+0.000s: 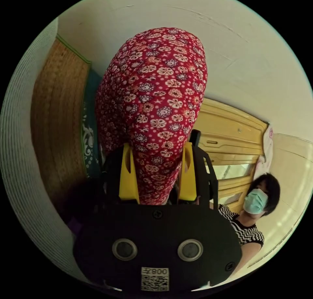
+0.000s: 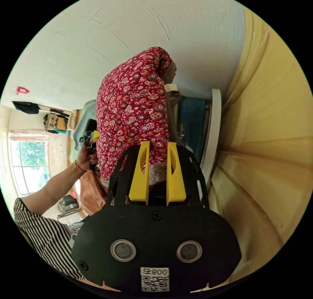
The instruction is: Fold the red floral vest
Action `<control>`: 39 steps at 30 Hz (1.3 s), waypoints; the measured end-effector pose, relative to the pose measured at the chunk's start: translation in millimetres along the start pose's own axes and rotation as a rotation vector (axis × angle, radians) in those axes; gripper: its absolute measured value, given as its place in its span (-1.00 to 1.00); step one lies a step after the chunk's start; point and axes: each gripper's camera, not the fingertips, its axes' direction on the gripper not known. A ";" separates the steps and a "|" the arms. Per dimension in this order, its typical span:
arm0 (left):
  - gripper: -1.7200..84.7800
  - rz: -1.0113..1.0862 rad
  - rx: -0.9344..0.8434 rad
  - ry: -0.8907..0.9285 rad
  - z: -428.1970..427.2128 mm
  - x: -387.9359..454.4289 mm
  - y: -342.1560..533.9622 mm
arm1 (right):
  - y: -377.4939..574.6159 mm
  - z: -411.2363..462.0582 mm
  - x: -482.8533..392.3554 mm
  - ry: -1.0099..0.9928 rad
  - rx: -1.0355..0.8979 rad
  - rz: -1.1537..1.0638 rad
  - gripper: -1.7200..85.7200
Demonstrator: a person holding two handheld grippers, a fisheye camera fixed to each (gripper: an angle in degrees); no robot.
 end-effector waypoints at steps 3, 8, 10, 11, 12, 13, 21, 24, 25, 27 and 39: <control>-0.40 -0.111 0.015 -0.301 9.6 -3.6 -3.2 | -19.2 40.9 5.7 0.134 -0.101 0.025 -0.75; -0.46 -0.049 -0.037 -0.503 27.6 19.3 2.2 | -40.2 73.5 1.8 0.065 -0.094 -0.028 -0.78; -0.51 -0.024 -0.013 -0.519 26.4 28.7 8.9 | -48.6 83.5 0.7 0.070 -0.091 -0.038 -0.78; -0.54 -0.002 -0.001 -0.503 25.6 34.3 13.4 | -54.0 92.8 1.2 0.045 -0.096 -0.044 -0.79; -0.55 0.016 0.008 -0.473 25.5 40.0 18.1 | -56.5 98.3 1.7 0.029 -0.100 -0.045 -0.79; -0.55 0.021 0.015 -0.466 25.4 43.1 20.8 | -61.3 110.4 2.6 0.001 -0.112 -0.046 -0.79; -0.66 0.083 -0.048 -0.715 36.3 67.1 59.7 | -94.3 215.5 -9.9 -0.022 -0.299 -0.138 -0.90; -0.76 0.059 -0.175 -0.900 40.3 54.3 66.5 | -98.9 259.1 -16.0 0.042 -0.394 -0.202 -0.93; -0.79 0.057 -0.184 -0.942 39.4 53.0 68.7 | -99.4 275.3 -17.5 0.068 -0.428 -0.230 -0.94; -0.83 0.068 -0.211 -1.006 32.9 53.9 80.2 | -99.7 296.7 -17.7 0.094 -0.467 -0.257 -0.94; -0.77 0.327 0.093 -0.636 -150.6 131.7 238.9 | -97.2 294.7 -40.2 -0.134 -0.353 -0.418 -0.78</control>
